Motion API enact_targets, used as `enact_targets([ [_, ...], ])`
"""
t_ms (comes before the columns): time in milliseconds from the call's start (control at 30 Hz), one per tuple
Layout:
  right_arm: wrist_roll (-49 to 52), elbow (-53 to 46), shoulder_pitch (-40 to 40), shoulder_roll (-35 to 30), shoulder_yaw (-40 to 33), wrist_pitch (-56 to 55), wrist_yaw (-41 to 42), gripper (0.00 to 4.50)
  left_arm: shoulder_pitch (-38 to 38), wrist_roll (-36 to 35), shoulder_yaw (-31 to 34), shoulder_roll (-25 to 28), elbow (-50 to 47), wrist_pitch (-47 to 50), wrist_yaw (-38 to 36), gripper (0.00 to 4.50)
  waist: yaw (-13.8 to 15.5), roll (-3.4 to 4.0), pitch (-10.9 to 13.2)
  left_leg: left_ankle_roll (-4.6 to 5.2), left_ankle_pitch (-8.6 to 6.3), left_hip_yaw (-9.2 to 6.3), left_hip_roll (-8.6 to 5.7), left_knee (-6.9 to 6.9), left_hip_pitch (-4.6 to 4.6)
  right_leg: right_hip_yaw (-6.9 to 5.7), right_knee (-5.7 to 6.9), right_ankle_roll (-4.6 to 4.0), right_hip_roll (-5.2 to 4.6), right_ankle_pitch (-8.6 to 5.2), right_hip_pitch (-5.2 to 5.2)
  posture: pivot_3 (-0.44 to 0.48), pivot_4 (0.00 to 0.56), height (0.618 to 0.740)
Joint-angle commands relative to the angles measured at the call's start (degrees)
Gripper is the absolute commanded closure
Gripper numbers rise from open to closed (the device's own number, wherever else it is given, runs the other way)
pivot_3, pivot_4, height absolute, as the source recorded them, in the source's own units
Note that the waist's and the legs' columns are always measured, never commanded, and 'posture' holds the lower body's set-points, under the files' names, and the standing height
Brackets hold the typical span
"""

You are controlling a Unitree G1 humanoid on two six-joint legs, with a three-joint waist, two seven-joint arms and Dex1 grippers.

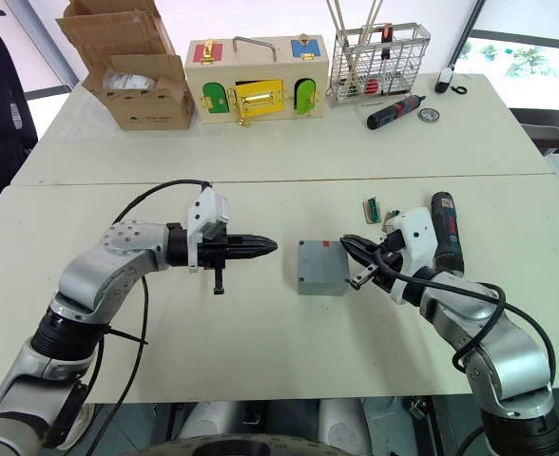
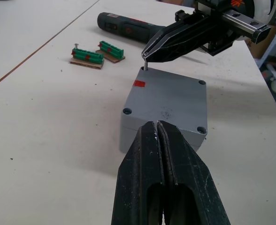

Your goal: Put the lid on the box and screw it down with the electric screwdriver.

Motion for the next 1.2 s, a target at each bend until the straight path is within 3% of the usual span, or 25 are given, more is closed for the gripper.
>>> enact_targets([
  [33,-1.09,-0.02,-0.49,-0.39,0.61,-0.37,-0.12,4.47,-0.7,-0.14,0.62,-0.32,-1.57,-0.8,0.35,4.5,0.02,0.0,0.0,0.0,0.0,0.0,0.0,0.0,0.0,0.0,0.0,0.0,0.0,0.0,0.0,0.0,0.15,0.737],
  [133,-1.45,0.19,-0.52,-0.74,0.79,-0.29,0.07,4.47,-0.61,-0.09,0.69,-0.5,-1.62,-0.81,0.58,4.5,0.0,0.0,0.0,0.0,0.0,0.0,0.0,0.0,0.0,0.0,0.0,0.0,0.0,0.0,0.0,0.0,0.15,0.737],
  [233,-1.53,-0.03,-0.71,-0.9,0.52,-0.25,0.28,3.68,-0.61,-0.16,0.74,-0.59,-1.6,-0.8,0.69,4.5,0.01,0.0,0.0,0.0,0.0,0.0,0.0,0.0,0.0,0.0,0.0,0.0,0.0,0.0,0.0,0.0,0.15,0.737],
  [333,-1.09,-0.76,-1.05,-1.2,-0.22,0.22,0.55,2.06,-0.9,-0.08,0.84,-0.64,-1.06,-1.03,0.56,4.5,0.0,0.0,0.0,0.0,0.0,0.0,0.0,0.0,0.0,0.0,0.0,0.0,0.0,0.0,0.0,0.0,0.15,0.737],
  [400,-0.73,-1.48,-1.59,-1.93,-1.01,0.89,0.84,1.21,-1.56,0.02,1.05,-0.97,0.03,-1.45,0.45,4.5,0.02,0.0,0.0,0.0,0.0,0.0,0.0,0.0,0.0,0.0,0.0,0.0,0.0,0.0,0.0,0.0,0.15,0.737],
  [567,3.59,-4.0,-5.11,-5.13,-6.26,5.28,1.64,0.02,-4.75,2.7,1.1,-2.43,6.73,-6.37,0.31,4.5,0.04,0.0,0.0,0.0,0.0,0.0,-0.01,0.02,0.0,-0.01,0.0,0.0,0.0,0.0,0.01,0.0,0.15,0.737],
  [733,12.9,-0.94,-15.41,-11.9,-16.55,15.23,2.01,0.02,-9.08,1.74,1.63,-6.65,12.11,-9.07,-0.26,4.5,0.13,-0.02,0.01,0.0,0.0,0.0,-0.01,0.03,-0.02,-0.02,-0.01,0.0,-0.01,0.0,0.01,0.0,0.15,0.737],
  [933,15.93,14.36,-35.24,-23.58,-17.58,45.23,-1.42,0.02,-12.16,2.02,-0.7,-12.45,14.67,-11.51,-2.22,4.5,0.03,-0.04,0.02,0.05,-0.03,0.05,-0.03,0.0,-0.06,-0.02,-0.07,0.0,-0.09,0.0,-0.03,0.0,0.15,0.737],
  [1100,21.17,24.18,-31.18,-39.71,-10.29,48.84,8.13,0.02,-10.69,1.43,-4.25,-11.84,9.57,-10.03,-7.01,4.5,0.06,-0.02,0.03,0.09,-0.06,0.03,-0.01,-0.14,-0.21,-0.03,-0.06,0.0,-0.12,0.0,-0.21,0.0,0.15,0.737],
  [1200,19.59,30.96,-27.9,-43.55,-5.39,48.26,12.47,0.02,-9.25,1.95,-6.42,-10.26,6.13,-9.86,-8.96,4.5,-0.24,-0.01,0.02,0.19,-0.11,0.24,-0.03,-0.07,-0.21,0.01,-0.12,0.0,-0.19,0.0,-0.2,0.0,0.15,0.737],
])
